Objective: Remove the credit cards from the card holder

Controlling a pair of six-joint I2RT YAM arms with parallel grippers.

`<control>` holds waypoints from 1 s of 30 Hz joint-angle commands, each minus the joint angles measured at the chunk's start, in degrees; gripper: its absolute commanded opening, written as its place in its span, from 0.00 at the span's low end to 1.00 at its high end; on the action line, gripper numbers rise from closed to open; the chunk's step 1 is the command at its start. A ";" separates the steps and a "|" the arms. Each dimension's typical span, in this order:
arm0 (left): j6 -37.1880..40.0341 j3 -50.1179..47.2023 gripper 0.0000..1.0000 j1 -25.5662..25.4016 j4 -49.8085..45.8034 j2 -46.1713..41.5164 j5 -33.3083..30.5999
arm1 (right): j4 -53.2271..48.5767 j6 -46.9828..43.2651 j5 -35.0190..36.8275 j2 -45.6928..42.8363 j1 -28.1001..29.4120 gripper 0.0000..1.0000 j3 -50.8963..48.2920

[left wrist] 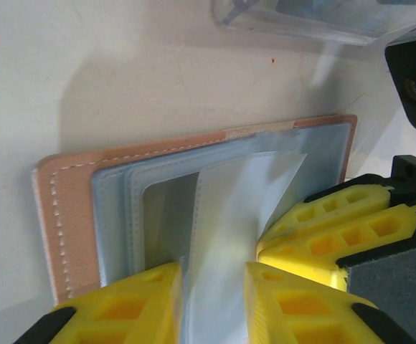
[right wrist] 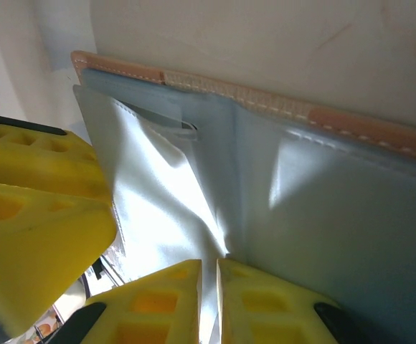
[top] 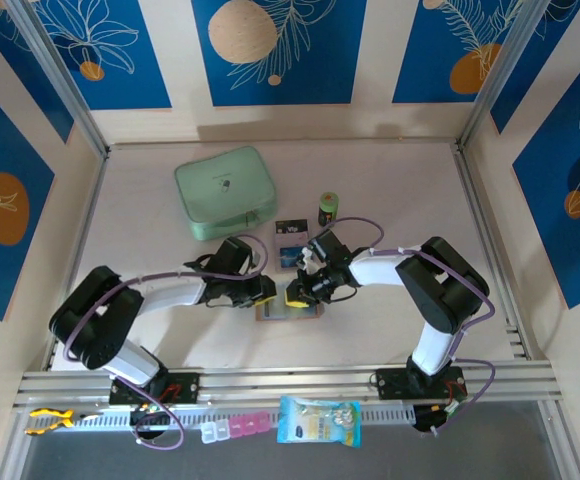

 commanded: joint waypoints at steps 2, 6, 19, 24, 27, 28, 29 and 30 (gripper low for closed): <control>-1.31 1.71 0.24 -0.50 2.88 1.11 2.76 | -0.85 -0.57 -1.11 -1.53 -0.36 0.15 -0.75; -1.63 2.24 0.22 -0.56 2.81 0.77 3.05 | -1.82 0.31 -1.17 -3.64 -0.40 0.17 -0.05; -2.15 3.82 0.21 -1.26 0.89 -0.63 3.31 | -13.61 -1.32 4.47 -14.13 -3.24 0.21 2.56; -2.14 5.40 0.16 -2.09 1.14 0.97 3.92 | -16.03 -1.60 4.05 -17.30 -5.20 0.21 2.51; -2.17 6.53 0.16 -2.60 1.50 2.12 3.95 | -17.06 -1.91 4.20 -18.96 -5.93 0.21 2.52; -2.23 6.96 0.16 -2.80 1.71 2.61 4.10 | -17.38 -1.94 4.20 -19.40 -6.09 0.21 2.53; -2.19 7.40 0.16 -2.98 1.84 3.06 4.21 | -17.70 -2.02 4.20 -19.76 -6.24 0.21 2.51; -2.21 7.80 0.16 -3.21 2.06 3.51 4.30 | -17.97 -2.10 4.16 -20.09 -6.36 0.21 2.51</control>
